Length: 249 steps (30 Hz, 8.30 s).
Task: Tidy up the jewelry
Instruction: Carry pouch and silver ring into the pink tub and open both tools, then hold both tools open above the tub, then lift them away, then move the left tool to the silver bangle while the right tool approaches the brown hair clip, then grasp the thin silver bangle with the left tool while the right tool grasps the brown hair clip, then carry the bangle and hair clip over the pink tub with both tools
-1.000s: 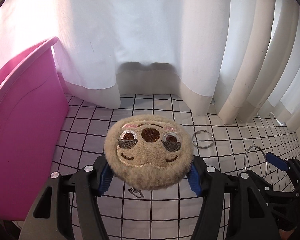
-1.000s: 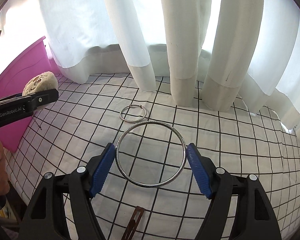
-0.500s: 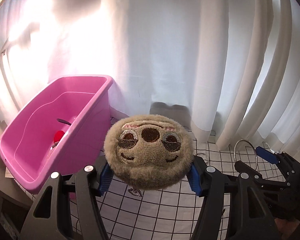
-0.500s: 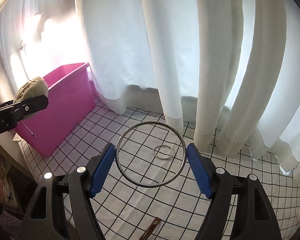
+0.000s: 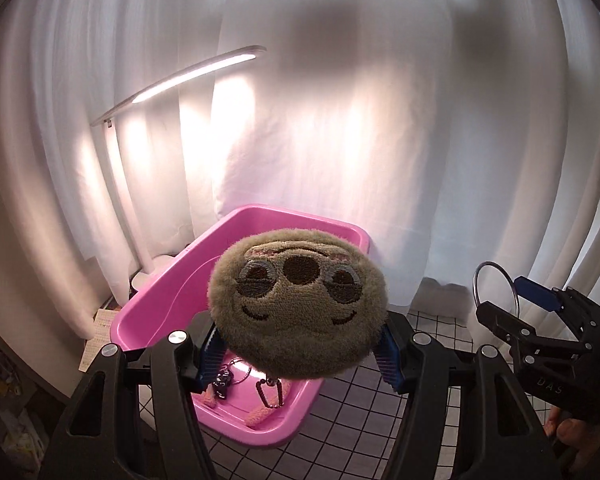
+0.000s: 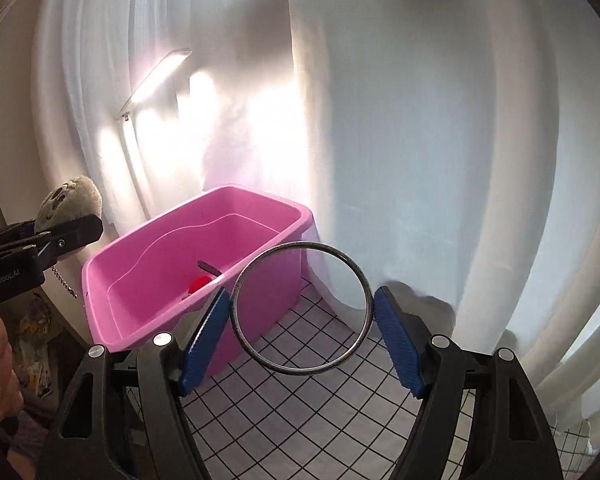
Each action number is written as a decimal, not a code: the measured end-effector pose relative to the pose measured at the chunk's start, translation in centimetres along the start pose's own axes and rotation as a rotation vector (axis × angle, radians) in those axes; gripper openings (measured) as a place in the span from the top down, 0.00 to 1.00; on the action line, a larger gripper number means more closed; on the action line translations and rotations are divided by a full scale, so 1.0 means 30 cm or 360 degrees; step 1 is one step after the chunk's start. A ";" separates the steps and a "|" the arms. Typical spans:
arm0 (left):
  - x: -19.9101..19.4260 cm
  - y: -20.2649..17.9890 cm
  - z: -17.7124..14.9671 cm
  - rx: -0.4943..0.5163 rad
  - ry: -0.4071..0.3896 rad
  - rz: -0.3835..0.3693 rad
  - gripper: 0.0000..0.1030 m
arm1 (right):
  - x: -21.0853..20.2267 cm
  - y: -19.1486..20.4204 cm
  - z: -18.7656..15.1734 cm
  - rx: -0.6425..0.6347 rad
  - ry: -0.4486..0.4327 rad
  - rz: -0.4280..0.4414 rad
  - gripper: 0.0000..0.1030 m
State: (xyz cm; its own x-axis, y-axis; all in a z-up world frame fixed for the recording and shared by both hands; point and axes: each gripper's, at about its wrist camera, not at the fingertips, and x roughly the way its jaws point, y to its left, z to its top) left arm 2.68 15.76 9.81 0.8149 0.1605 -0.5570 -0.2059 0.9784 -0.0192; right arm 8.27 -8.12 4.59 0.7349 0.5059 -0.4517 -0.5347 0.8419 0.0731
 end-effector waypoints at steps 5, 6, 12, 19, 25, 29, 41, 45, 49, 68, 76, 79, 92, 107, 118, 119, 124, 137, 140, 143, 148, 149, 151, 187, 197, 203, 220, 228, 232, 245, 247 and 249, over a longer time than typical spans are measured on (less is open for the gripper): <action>0.103 0.180 0.056 -0.0032 0.0038 0.0049 0.42 | 0.155 0.126 0.125 -0.0019 0.0015 0.0084 0.31; 0.129 0.212 0.062 -0.0042 0.0057 0.0052 0.42 | 0.187 0.151 0.144 -0.0030 0.0024 0.0092 0.31; 0.293 0.346 0.065 -0.0090 0.0175 0.0037 0.42 | 0.353 0.254 0.227 -0.0088 0.0101 0.0127 0.31; 0.425 0.420 0.020 -0.0132 0.0358 -0.0001 0.42 | 0.527 0.352 0.273 -0.0175 0.0246 0.0141 0.31; 0.500 0.447 -0.004 -0.0151 0.0453 -0.0033 0.41 | 0.659 0.410 0.266 -0.0266 0.0423 0.0141 0.31; 0.533 0.449 -0.012 -0.0149 0.0505 -0.0034 0.41 | 0.730 0.420 0.231 -0.0290 0.0577 0.0137 0.31; 0.582 0.461 -0.032 -0.0134 0.0588 -0.0027 0.39 | 0.839 0.442 0.205 -0.0344 0.0773 0.0090 0.31; 0.593 0.467 -0.036 -0.0142 0.0610 -0.0024 0.38 | 0.864 0.443 0.203 -0.0340 0.0794 0.0088 0.31; 0.592 0.474 -0.039 -0.0167 0.0610 -0.0026 0.27 | 0.888 0.453 0.201 -0.0354 0.0819 0.0077 0.30; 0.558 0.475 -0.039 -0.0178 0.0582 -0.0011 0.11 | 0.887 0.424 0.190 -0.0282 0.0791 0.0040 0.30; 0.513 0.462 -0.021 -0.0163 0.0533 -0.0017 0.11 | 0.842 0.424 0.210 -0.0270 0.0736 0.0033 0.30; 0.492 0.454 -0.015 -0.0155 0.0511 -0.0009 0.11 | 0.820 0.425 0.218 -0.0267 0.0718 0.0031 0.30; 0.385 0.442 0.002 -0.0137 0.0424 -0.0001 0.09 | 0.694 0.412 0.239 -0.0227 0.0591 0.0032 0.30; 0.264 0.369 0.049 -0.0022 0.0287 -0.0119 0.06 | 0.417 0.362 0.263 -0.0077 0.0371 -0.0105 0.30; 0.220 0.185 0.074 0.0175 0.0257 -0.0345 0.06 | 0.138 0.194 0.073 0.0276 0.0220 -0.0350 0.30; 0.212 0.154 0.071 0.0195 0.0250 -0.0374 0.06 | 0.105 0.176 0.046 0.0298 0.0213 -0.0386 0.30; 0.171 -0.022 0.053 0.0284 0.0231 -0.0544 0.06 | -0.085 0.055 -0.114 0.0424 0.0200 -0.0594 0.30; 0.240 -0.551 -0.178 0.0584 0.0445 -0.0869 0.06 | -0.471 -0.212 -0.557 0.0799 0.0330 -0.0997 0.30; 0.292 -0.643 -0.230 0.0652 0.0473 -0.0894 0.06 | -0.485 -0.228 -0.644 0.0875 0.0351 -0.1033 0.30; 0.352 -0.735 -0.279 0.0732 0.0510 -0.0938 0.06 | -0.472 -0.238 -0.715 0.0989 0.0348 -0.1043 0.30; 0.469 -0.857 -0.374 0.0863 0.0541 -0.0945 0.06 | -0.409 -0.243 -0.802 0.1094 0.0333 -0.1119 0.30; 0.493 -0.873 -0.390 0.0880 0.0558 -0.0956 0.06 | -0.393 -0.246 -0.822 0.1124 0.0322 -0.1128 0.30; 0.537 -0.904 -0.415 0.0916 0.0569 -0.0975 0.06 | -0.357 -0.259 -0.861 0.1188 0.0304 -0.1117 0.30; 0.841 -1.133 -0.585 0.1062 0.0554 -0.1023 0.05 | -0.079 -0.282 -1.009 0.1094 0.0325 -0.1266 0.30; 0.835 -1.176 -0.585 0.1082 0.0549 -0.1044 0.08 | -0.056 -0.264 -1.020 0.1020 0.0345 -0.1304 0.30; 0.807 -1.153 -0.584 0.1081 0.0522 -0.1081 0.28 | -0.044 -0.250 -1.010 0.0954 0.0336 -0.1282 0.51; 0.756 -1.093 -0.584 0.1030 0.0498 -0.1103 0.53 | -0.057 -0.233 -0.988 0.0912 0.0298 -0.1207 0.88; 0.719 -1.050 -0.554 0.0976 0.0486 -0.1103 0.53 | -0.109 -0.246 -0.958 0.0917 0.0275 -0.1178 0.88; 0.686 -1.021 -0.521 0.0921 0.0473 -0.1099 0.53 | -0.153 -0.249 -0.929 0.0902 0.0255 -0.1155 0.88; 0.446 -0.859 -0.331 0.0695 0.0363 -0.0999 0.53 | -0.342 -0.236 -0.732 0.0699 0.0166 -0.1006 0.88; 0.403 -0.818 -0.300 0.0655 0.0336 -0.0962 0.53 | -0.365 -0.226 -0.690 0.0639 0.0157 -0.0969 0.88; 0.360 -0.776 -0.266 0.0615 0.0307 -0.0928 0.53 | -0.380 -0.214 -0.649 0.0575 0.0150 -0.0925 0.88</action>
State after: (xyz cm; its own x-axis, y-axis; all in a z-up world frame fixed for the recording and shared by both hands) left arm 11.95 -6.31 -2.39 0.6163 -0.3925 -0.6828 0.4685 0.8796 -0.0827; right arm -4.80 -22.96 -8.04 0.8122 -0.0512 -0.5812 0.1195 0.9896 0.0799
